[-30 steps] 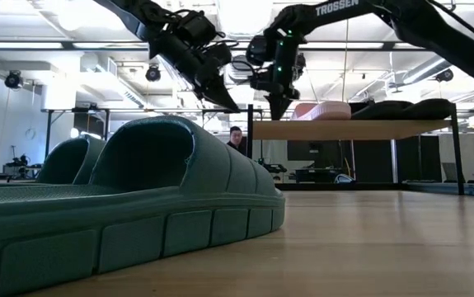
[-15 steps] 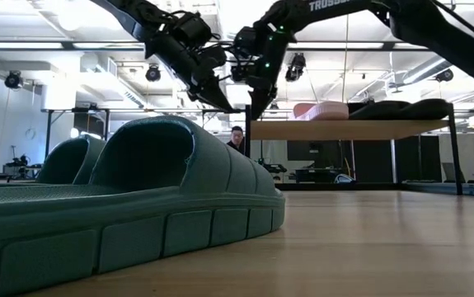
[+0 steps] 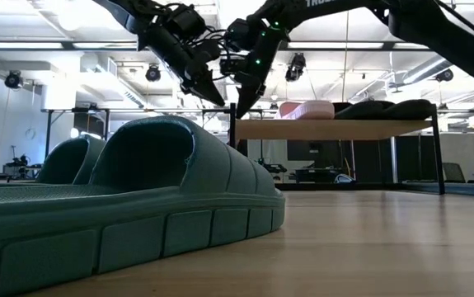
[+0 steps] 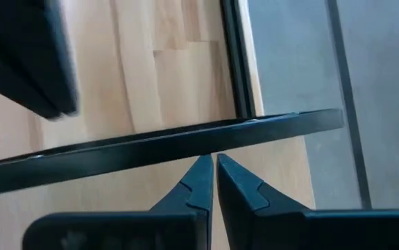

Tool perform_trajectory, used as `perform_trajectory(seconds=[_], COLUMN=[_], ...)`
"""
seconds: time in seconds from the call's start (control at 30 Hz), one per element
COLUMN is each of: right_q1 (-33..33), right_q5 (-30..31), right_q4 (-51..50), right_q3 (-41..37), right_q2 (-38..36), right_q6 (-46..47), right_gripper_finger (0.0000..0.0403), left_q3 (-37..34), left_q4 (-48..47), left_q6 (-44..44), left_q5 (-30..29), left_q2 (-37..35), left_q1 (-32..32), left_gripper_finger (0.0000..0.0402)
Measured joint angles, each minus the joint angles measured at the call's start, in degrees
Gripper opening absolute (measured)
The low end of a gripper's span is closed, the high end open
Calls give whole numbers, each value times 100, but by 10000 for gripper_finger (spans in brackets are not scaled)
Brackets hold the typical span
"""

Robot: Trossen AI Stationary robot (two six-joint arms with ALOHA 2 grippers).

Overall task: Pick and place slides into the shelf
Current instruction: Put the pink slipper onto the shelf

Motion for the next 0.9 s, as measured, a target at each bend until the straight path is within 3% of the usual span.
perform_trajectory(seconds=[0.1, 0.27, 0.4, 0.57, 0.7, 0.9], right_q1=[-17, -141, -153, -143, -151, -133], right_q5=[336, 408, 442, 423, 431, 427], right_q4=[-24, -185, -363, -511, -502, -505], right_q3=[19, 34, 44, 44, 44, 44], right_q2=[-24, -292, -450, -530, -525, -525], right_q6=[248, 532, 671, 730, 727, 782], right_gripper_finger=[13, 13, 13, 13, 13, 13], left_q3=[0, -146, -502, -1060, -1577, -1778], left_q4=[-313, -785, -1256, -2582, -2675, -2671], left_q6=[16, -7, -516, -912, -1325, -1763], left_q5=[-3, -23, -34, -65, -224, -650], left_q2=[-92, -526, -1163, -1736, -1994, -2239], left_q1=[0, -5, -45, -108, -332, -709], left_gripper_finger=[0, 0, 0, 0, 1, 60])
